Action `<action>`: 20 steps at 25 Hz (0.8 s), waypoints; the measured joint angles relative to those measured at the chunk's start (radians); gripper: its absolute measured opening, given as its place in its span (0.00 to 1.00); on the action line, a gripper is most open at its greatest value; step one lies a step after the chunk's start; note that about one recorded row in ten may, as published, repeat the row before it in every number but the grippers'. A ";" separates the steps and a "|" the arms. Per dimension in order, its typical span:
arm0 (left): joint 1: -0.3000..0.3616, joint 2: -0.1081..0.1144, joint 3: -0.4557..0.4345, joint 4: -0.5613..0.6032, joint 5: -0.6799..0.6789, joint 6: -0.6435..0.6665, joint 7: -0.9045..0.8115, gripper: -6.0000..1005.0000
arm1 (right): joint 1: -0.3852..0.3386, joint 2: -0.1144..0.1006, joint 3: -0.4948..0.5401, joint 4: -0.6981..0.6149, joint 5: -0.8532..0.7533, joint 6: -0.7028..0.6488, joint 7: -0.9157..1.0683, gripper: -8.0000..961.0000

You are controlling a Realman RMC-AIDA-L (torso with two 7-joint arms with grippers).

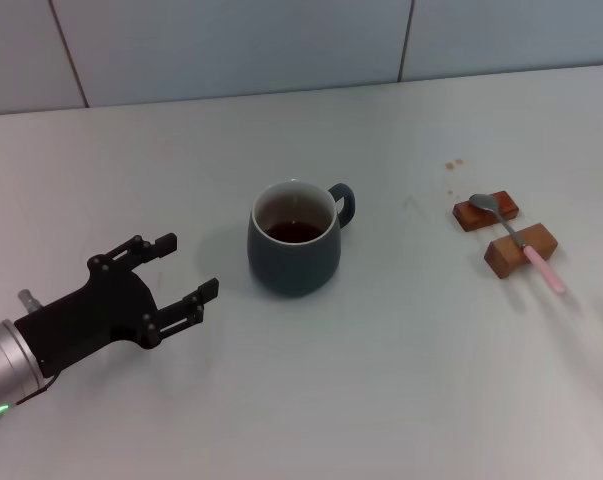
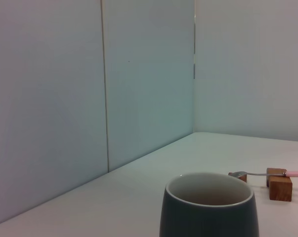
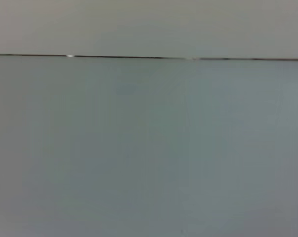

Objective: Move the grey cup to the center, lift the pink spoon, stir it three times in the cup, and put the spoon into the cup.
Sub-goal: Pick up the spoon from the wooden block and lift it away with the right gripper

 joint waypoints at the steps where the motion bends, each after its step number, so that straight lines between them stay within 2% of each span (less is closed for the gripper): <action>1: 0.000 0.000 0.000 0.000 0.000 0.000 0.000 0.69 | 0.000 0.000 0.000 0.000 0.000 0.000 0.000 0.86; 11: -0.004 -0.001 0.001 0.001 0.001 -0.003 0.010 0.83 | 0.054 0.003 -0.085 0.005 -0.062 0.162 0.028 0.86; 20: -0.016 -0.001 0.002 0.002 0.002 0.003 0.014 0.83 | 0.078 0.006 -0.123 0.033 -0.103 0.226 -0.014 0.86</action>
